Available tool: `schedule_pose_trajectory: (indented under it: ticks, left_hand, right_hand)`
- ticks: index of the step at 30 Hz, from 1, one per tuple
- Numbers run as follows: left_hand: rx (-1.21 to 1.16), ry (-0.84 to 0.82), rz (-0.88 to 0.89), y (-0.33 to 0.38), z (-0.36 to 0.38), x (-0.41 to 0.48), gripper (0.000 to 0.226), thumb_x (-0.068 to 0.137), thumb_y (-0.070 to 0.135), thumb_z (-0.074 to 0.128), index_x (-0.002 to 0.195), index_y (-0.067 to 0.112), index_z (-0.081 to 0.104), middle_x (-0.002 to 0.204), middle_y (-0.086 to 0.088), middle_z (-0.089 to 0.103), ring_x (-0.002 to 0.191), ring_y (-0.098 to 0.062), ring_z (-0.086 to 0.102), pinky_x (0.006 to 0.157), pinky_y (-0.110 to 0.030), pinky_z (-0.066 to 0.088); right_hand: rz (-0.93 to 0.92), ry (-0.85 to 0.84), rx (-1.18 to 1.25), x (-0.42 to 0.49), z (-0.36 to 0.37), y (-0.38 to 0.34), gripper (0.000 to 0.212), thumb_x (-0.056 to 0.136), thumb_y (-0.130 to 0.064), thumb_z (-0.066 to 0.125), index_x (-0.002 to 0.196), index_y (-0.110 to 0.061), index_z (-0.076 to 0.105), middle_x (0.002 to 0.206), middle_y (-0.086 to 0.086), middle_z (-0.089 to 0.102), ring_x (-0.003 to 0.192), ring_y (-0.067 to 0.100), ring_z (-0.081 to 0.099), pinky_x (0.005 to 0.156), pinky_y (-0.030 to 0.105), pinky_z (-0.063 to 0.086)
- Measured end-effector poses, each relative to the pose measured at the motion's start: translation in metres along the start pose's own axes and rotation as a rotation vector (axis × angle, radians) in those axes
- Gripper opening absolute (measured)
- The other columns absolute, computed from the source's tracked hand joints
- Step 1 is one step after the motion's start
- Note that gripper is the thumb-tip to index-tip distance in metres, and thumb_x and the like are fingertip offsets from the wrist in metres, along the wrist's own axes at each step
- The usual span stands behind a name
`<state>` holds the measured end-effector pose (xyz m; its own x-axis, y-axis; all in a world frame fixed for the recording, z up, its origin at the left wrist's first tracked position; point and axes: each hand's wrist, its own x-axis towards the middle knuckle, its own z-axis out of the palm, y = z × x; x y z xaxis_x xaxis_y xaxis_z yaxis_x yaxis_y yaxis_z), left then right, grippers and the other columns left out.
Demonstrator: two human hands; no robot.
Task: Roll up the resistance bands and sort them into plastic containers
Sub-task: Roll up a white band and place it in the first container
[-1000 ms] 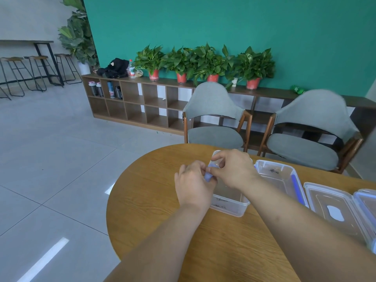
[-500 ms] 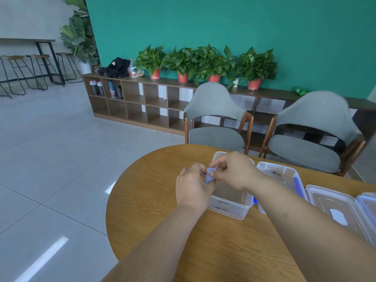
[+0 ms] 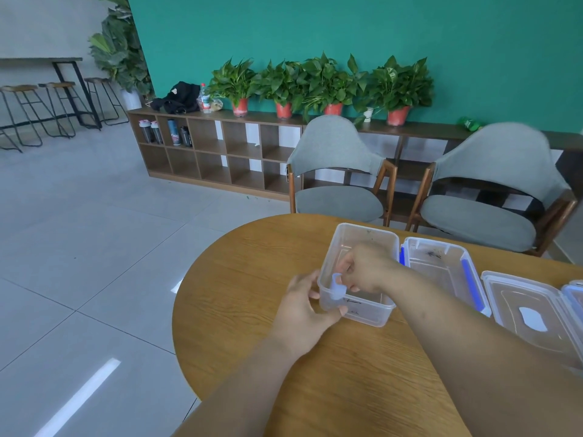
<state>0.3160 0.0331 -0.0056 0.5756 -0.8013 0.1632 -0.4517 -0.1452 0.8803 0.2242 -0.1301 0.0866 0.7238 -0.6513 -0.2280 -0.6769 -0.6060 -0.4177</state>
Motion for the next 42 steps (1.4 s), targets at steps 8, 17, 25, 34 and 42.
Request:
schedule_pose_trajectory:
  ticks: [8, 17, 25, 34, 42]
  left_hand:
    - [0.042, 0.058, 0.009, 0.001, 0.014, -0.006, 0.074, 0.085, 0.043, 0.085, 0.149, 0.043, 0.049, 0.128, 0.028, 0.047, 0.111, 0.004, 0.058, 0.093, -0.019, 0.052]
    - [0.188, 0.099, 0.038, -0.024, 0.026, -0.008, 0.052, 0.094, 0.052, 0.072, 0.141, 0.033, 0.058, 0.123, 0.021, 0.051, 0.106, 0.003, 0.057, 0.095, -0.024, 0.053]
    - [0.223, 0.151, 0.040, -0.020, 0.028, -0.009, 0.078, 0.095, 0.045, 0.074, 0.159, 0.043, 0.029, 0.132, 0.021, 0.048, 0.118, -0.004, 0.056, 0.099, -0.030, 0.056]
    - [0.333, 0.210, 0.161, -0.020, 0.026, -0.013, 0.065, 0.101, 0.056, 0.060, 0.159, 0.045, 0.032, 0.127, 0.023, 0.050, 0.113, -0.004, 0.055, 0.092, -0.031, 0.057]
    - [0.350, 0.228, 0.146, -0.014, 0.024, -0.012, 0.067, 0.101, 0.070, 0.048, 0.160, 0.040, 0.038, 0.128, 0.020, 0.055, 0.111, -0.004, 0.057, 0.089, -0.028, 0.057]
  right_hand:
    - [-0.048, -0.106, 0.008, 0.001, 0.008, 0.003, 0.030, 0.088, -0.025, 0.078, 0.117, -0.028, 0.078, 0.109, -0.012, 0.074, 0.098, 0.009, 0.068, 0.095, 0.036, 0.058]
    - [-0.074, -0.170, 0.021, 0.005, 0.005, 0.004, 0.029, 0.085, -0.025, 0.083, 0.112, -0.033, 0.079, 0.104, -0.016, 0.075, 0.098, 0.005, 0.068, 0.097, 0.033, 0.058]
    - [-0.103, -0.222, 0.053, 0.002, 0.001, 0.004, 0.028, 0.092, -0.022, 0.077, 0.119, -0.031, 0.078, 0.108, -0.015, 0.076, 0.099, 0.005, 0.070, 0.095, 0.028, 0.058]
    - [-0.084, -0.161, -0.112, 0.002, 0.006, 0.002, 0.023, 0.094, -0.022, 0.068, 0.114, -0.026, 0.078, 0.112, -0.004, 0.074, 0.102, 0.016, 0.066, 0.099, 0.037, 0.056]
    - [-0.062, -0.224, -0.125, -0.006, 0.000, 0.000, 0.035, 0.090, -0.023, 0.075, 0.125, -0.029, 0.075, 0.118, -0.010, 0.072, 0.114, 0.016, 0.063, 0.102, 0.034, 0.053]
